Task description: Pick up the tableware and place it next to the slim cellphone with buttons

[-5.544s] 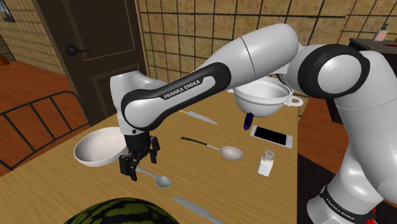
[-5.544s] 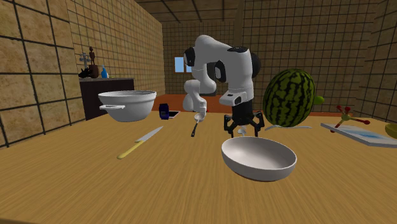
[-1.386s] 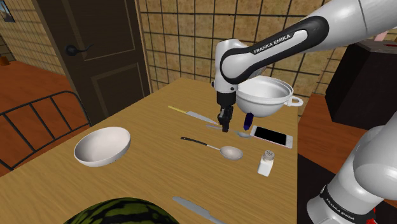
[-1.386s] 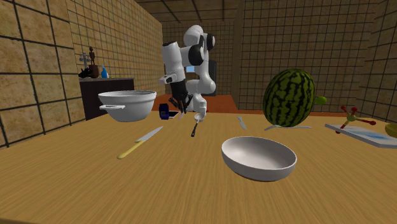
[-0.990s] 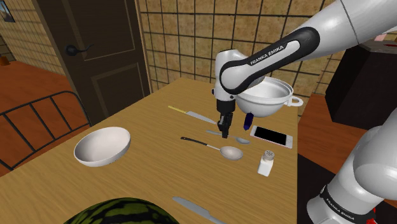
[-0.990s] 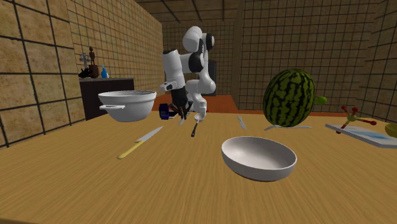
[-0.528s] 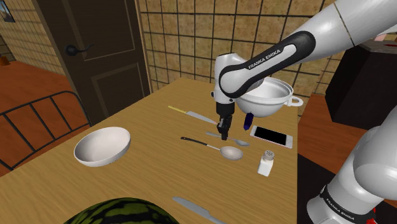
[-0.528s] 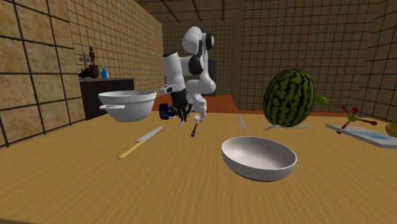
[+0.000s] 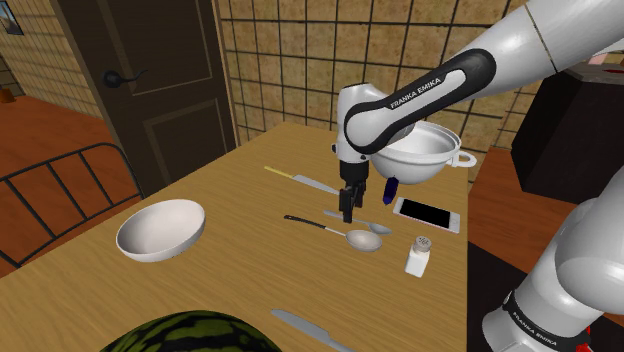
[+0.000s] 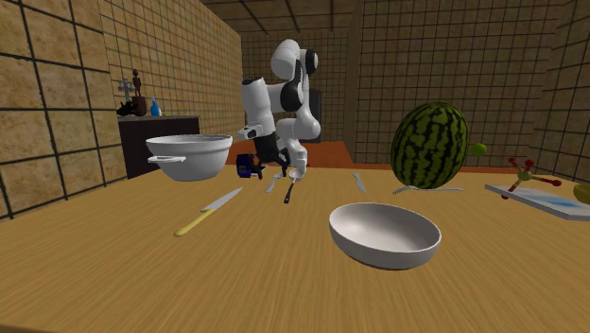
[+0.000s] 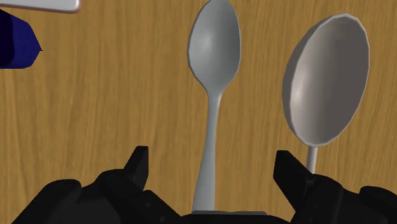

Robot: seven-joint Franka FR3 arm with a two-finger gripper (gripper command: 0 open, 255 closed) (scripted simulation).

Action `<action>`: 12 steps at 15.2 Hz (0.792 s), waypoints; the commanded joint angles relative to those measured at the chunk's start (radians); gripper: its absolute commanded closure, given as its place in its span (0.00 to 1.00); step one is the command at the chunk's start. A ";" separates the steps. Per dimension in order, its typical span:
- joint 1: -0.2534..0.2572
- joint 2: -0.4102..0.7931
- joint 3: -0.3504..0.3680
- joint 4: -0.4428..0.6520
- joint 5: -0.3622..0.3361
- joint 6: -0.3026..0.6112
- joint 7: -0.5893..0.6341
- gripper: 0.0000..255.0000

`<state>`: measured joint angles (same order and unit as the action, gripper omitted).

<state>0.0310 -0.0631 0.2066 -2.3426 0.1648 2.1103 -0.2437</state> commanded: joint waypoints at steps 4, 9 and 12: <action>-0.009 -0.042 -0.011 0.089 -0.006 -0.132 0.000 0.00; -0.009 -0.042 -0.011 0.089 -0.006 -0.132 0.000 0.00; -0.009 -0.042 -0.011 0.089 -0.006 -0.132 0.000 0.00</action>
